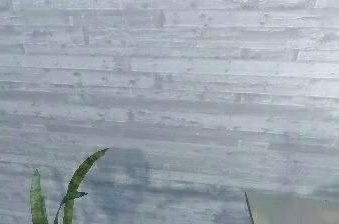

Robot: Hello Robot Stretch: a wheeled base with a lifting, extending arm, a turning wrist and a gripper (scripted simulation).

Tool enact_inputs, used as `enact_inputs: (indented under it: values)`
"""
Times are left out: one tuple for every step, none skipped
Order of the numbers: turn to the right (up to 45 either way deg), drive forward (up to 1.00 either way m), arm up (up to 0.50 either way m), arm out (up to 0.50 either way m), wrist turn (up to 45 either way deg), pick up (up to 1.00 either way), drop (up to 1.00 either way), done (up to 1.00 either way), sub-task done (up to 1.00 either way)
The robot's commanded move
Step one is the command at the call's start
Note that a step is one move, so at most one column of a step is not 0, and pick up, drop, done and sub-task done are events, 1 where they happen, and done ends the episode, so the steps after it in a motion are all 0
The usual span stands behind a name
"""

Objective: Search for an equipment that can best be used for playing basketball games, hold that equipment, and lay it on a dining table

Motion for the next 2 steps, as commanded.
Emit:
enact_inputs:
  values:
    - [0.0,0.0,0.0,0.0,45.0,0.0,0.0,0.0,0.0]
    - [0.0,0.0,0.0,0.0,15.0,0.0,0.0,0.0,0.0]
